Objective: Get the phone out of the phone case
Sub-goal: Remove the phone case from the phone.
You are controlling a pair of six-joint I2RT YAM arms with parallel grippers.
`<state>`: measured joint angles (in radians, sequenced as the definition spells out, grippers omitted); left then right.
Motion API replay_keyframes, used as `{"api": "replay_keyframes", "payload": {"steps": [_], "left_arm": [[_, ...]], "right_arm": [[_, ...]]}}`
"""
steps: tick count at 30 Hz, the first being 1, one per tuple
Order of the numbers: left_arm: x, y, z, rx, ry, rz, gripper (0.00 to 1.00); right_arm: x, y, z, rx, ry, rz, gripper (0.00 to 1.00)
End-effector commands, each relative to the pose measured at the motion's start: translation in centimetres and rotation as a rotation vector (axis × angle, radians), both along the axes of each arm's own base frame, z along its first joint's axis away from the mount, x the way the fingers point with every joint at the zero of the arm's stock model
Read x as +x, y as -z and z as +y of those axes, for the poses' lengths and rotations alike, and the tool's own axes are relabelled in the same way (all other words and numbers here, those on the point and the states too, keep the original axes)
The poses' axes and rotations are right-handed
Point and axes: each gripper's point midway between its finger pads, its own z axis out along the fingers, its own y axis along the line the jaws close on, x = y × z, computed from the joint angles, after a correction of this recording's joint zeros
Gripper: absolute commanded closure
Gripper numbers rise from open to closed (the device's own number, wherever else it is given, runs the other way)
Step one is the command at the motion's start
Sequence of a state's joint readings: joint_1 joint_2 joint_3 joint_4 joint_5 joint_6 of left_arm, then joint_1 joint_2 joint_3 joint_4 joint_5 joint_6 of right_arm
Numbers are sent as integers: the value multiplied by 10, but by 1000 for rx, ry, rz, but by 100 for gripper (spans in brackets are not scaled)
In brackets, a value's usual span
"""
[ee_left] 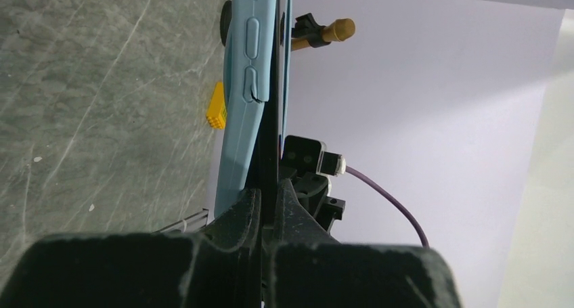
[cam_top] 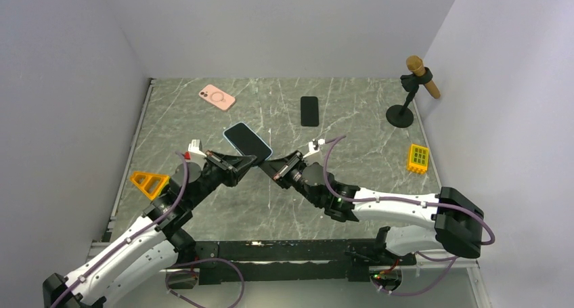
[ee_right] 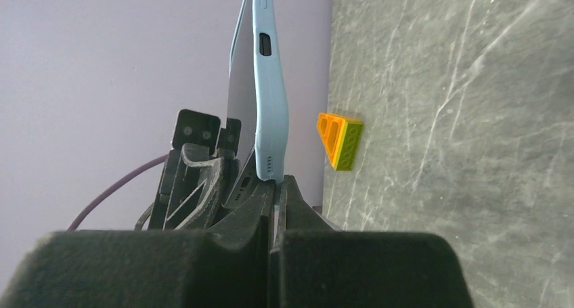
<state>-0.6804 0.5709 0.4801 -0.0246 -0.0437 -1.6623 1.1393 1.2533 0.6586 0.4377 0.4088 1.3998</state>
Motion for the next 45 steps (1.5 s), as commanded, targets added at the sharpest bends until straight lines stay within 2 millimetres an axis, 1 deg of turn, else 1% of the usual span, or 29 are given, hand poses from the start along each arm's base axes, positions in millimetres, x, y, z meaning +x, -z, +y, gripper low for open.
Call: {"api": "replay_keyframes", "payload": {"steps": [1,5,6,13,17,20,23,27,28,31,32,34,35,36,37,38,40,42,44,45], "left_arm": [[-16,-138,16,-319,-5,-332,100],[-20,-156,17,-297,-6,-380,100],[-20,-158,16,-285,-2,-384,100],[-26,-187,14,-314,28,-452,100],[-28,-196,15,-298,25,-464,100],[-30,-196,17,-287,21,-463,100],[-28,-187,20,-252,-1,-449,100],[-23,-168,17,-197,-7,-426,100],[-23,-167,16,-191,-6,-446,100],[-23,-162,5,-120,41,-524,100],[-23,-160,1,-82,63,-551,100],[-24,-151,-6,8,110,-598,100],[-25,-146,-8,46,130,-617,100],[-26,-142,-9,77,153,-642,100],[-27,-137,-10,106,173,-664,100],[-29,-132,-10,135,196,-682,100],[-37,-126,-13,184,253,-739,100],[-45,-121,-18,227,327,-788,100],[-53,-114,-23,259,404,-805,100],[-56,-109,-25,270,431,-808,100]], "right_arm": [[31,102,-69,-410,257,37,100],[29,115,-79,-484,258,20,100],[29,116,-80,-502,254,11,100],[23,125,-77,-575,191,-35,100],[19,137,-83,-604,183,-21,100],[14,143,-92,-600,180,-19,100],[12,136,-98,-604,178,-39,100],[11,124,-104,-630,162,-92,100],[9,120,-102,-624,138,-117,100],[-3,92,-74,-575,-53,-282,100],[-12,84,-64,-571,-143,-326,89],[-25,71,-56,-584,-255,-364,61],[-34,66,-55,-588,-320,-386,49],[-41,57,-53,-566,-379,-411,38],[-50,51,-54,-547,-449,-424,32],[-56,44,-57,-521,-502,-428,26],[-64,33,-67,-457,-604,-425,18],[-67,19,-77,-393,-676,-431,16],[-70,-5,-79,-340,-729,-482,15],[-72,-13,-79,-334,-756,-489,15]]}}
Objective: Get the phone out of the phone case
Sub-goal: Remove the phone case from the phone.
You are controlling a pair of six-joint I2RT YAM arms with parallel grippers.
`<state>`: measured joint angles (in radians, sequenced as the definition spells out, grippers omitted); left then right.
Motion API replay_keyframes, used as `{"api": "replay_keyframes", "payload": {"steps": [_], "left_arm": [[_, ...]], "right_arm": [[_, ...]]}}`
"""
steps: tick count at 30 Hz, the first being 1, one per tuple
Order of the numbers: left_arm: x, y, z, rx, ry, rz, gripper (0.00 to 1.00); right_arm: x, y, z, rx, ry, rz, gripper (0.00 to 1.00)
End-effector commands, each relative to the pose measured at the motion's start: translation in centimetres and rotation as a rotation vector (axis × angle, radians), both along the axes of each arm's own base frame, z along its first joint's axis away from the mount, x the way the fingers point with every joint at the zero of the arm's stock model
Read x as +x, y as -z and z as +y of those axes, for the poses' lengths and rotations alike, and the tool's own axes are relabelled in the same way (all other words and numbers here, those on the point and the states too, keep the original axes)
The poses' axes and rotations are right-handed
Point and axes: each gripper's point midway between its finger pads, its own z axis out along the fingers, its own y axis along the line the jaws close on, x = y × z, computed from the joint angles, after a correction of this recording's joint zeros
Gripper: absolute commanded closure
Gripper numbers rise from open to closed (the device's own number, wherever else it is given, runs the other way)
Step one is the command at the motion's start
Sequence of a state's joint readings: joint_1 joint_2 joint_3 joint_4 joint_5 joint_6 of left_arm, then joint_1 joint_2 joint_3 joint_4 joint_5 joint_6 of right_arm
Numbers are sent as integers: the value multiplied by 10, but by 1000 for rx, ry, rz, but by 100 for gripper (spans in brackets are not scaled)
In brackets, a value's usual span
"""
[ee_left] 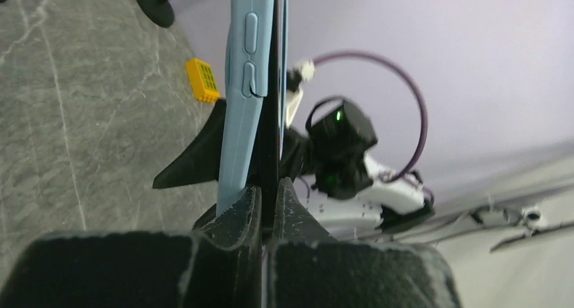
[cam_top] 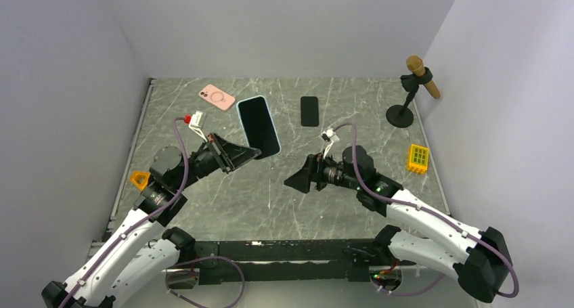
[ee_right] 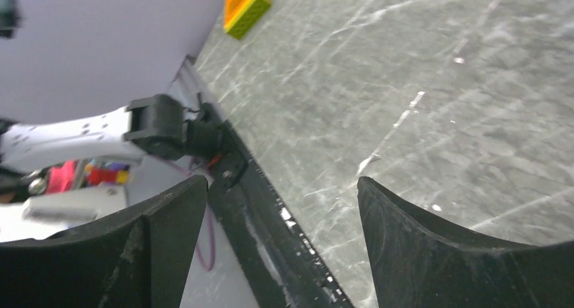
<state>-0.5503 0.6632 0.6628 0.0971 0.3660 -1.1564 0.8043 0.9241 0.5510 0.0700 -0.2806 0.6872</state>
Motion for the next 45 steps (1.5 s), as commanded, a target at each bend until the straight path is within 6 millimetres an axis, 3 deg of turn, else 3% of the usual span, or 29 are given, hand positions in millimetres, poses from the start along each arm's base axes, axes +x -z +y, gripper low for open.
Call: {"api": "replay_keyframes", "payload": {"steps": [1,8,13,20,24,27,30,35,39,45], "left_arm": [[-38,-35,-8,50,190,-277,100],[-52,-24,-2,158,230,-292,100],[-59,-26,-1,149,245,-299,100],[-66,-23,-2,150,293,-265,100],[-73,-30,-4,112,334,-272,100],[-79,-38,-6,75,370,-273,100],[-84,-41,-6,30,408,-198,100],[-97,-50,-7,-115,516,-76,100],[-100,-49,-8,-157,556,-20,100],[-99,-30,-10,-129,581,60,100]], "right_arm": [[-39,-70,5,98,-326,-69,15],[-37,-120,24,156,-448,-106,16],[-38,-125,41,203,-526,-85,31],[-56,-124,43,228,-603,-187,38],[-57,-118,46,222,-649,-216,61],[-59,-110,49,210,-684,-270,85],[-66,-104,50,219,-700,-376,100],[-71,-85,66,82,-692,-546,100],[-73,-87,73,65,-690,-657,100],[-70,-91,76,4,-625,-792,100]]}}
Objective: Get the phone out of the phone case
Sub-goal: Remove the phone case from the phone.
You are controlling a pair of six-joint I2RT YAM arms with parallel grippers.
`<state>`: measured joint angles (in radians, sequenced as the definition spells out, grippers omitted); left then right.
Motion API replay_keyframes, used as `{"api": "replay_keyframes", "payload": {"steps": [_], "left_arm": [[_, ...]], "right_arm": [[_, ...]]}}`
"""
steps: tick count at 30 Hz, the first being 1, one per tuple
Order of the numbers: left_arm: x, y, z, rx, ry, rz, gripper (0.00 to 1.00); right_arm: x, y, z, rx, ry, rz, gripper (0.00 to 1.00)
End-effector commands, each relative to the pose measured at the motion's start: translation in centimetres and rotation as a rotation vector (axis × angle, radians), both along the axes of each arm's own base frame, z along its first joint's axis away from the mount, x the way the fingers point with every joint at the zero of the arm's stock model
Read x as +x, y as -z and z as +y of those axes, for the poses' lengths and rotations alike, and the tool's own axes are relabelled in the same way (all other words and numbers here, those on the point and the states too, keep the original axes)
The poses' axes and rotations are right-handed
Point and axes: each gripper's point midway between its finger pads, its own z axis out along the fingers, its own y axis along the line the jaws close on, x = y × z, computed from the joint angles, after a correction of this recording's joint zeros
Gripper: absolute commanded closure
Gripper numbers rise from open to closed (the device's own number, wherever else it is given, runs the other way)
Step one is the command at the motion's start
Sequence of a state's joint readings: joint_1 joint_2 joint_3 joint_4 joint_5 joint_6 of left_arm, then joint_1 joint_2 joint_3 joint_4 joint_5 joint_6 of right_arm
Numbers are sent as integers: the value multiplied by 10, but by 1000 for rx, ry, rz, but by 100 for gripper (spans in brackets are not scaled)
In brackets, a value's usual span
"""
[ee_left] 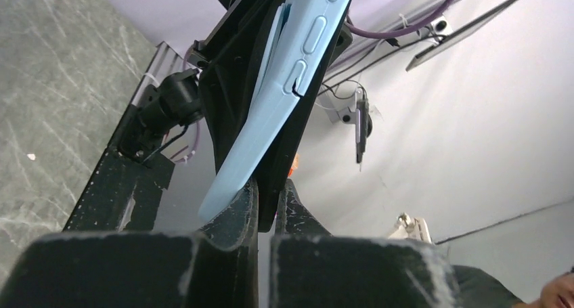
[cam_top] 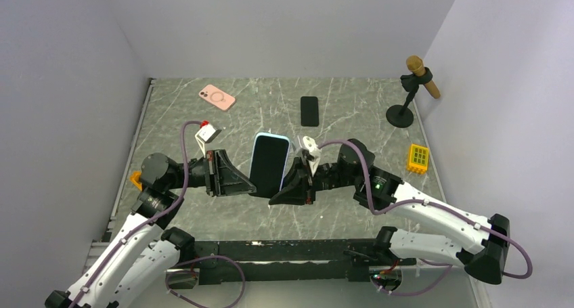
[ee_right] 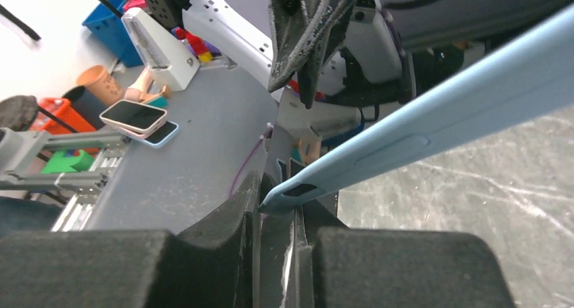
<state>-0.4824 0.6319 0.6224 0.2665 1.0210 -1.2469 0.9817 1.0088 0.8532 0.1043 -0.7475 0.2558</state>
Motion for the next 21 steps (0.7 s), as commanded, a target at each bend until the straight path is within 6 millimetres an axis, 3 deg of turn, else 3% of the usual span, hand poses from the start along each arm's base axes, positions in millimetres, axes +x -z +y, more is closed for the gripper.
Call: {"api": "replay_keyframes", "payload": {"steps": [1,8,13,18,21], "left_arm": [[6,-20,-5,-59,2,200,100],[17,-2,-7,54,-82,180,100],[33,4,5,151,-261,42,100],[42,14,13,119,-367,13,75],[44,14,13,95,-378,14,65]], "right_arm": [[30,27,21,-45,123,-312,100],[29,20,26,-60,105,-318,100],[29,6,39,32,128,-111,100],[22,-7,52,103,93,95,100],[19,-11,55,122,78,150,100]]}}
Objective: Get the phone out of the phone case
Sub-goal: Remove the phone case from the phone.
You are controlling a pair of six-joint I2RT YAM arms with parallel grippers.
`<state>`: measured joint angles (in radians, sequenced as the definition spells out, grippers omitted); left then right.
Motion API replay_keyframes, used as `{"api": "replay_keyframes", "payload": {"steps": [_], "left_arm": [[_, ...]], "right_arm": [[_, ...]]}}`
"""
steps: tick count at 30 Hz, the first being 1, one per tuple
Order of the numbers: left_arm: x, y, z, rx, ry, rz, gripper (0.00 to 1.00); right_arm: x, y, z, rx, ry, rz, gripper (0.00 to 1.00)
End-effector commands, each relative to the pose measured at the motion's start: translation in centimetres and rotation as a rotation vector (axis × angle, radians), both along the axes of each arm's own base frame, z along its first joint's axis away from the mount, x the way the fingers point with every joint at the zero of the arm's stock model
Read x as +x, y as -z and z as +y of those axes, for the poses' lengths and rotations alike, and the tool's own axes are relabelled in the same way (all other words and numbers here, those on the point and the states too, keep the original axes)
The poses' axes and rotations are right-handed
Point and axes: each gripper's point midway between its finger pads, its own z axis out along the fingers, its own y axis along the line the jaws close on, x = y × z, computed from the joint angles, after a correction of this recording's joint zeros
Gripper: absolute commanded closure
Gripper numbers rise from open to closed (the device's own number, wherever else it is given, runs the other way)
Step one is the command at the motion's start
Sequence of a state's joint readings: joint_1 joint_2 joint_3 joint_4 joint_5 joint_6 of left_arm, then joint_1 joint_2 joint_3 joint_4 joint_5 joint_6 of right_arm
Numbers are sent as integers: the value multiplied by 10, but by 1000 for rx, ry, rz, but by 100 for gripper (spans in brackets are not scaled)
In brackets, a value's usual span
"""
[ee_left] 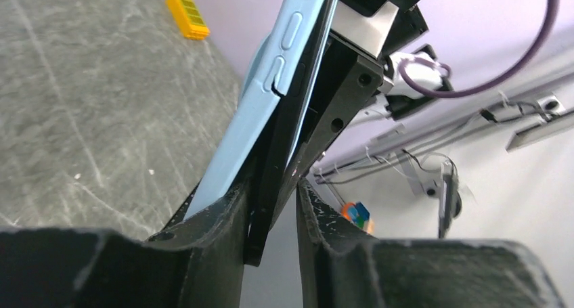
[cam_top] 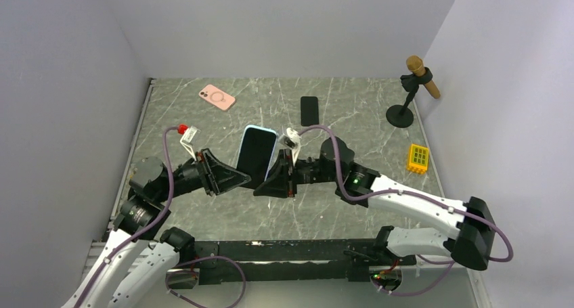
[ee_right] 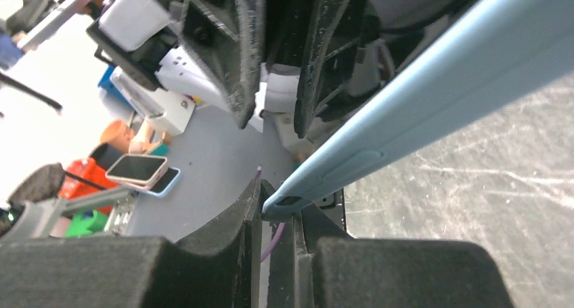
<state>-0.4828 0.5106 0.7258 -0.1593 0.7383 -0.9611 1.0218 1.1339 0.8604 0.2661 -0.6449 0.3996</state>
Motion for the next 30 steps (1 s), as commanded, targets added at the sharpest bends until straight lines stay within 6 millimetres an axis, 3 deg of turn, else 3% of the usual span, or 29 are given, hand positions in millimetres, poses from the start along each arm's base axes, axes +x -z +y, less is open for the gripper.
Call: {"api": "replay_keyframes", "payload": {"steps": [1,3,4,8,9,13,15,22,30], "left_arm": [[19,7,-5,-32,-80,91,64],[20,8,-7,-29,-69,100,63],[19,8,-8,-29,-56,100,67],[23,10,-10,-18,-57,129,97],[24,7,-10,-23,-67,135,100],[26,-1,-6,-61,-108,205,100],[24,-6,-7,-119,-99,272,100],[15,-26,-11,-302,1,423,100],[15,-43,-16,-299,50,437,100]], "right_arm": [[3,-15,22,104,11,35,100],[4,-12,24,78,13,45,100],[4,-12,24,69,15,48,100],[3,-10,24,35,0,45,100],[5,-7,23,18,10,38,100],[9,-4,13,27,57,-34,90],[10,-4,8,39,72,-103,100],[22,-6,3,39,129,-331,100],[37,-16,5,8,171,-468,100]]}}
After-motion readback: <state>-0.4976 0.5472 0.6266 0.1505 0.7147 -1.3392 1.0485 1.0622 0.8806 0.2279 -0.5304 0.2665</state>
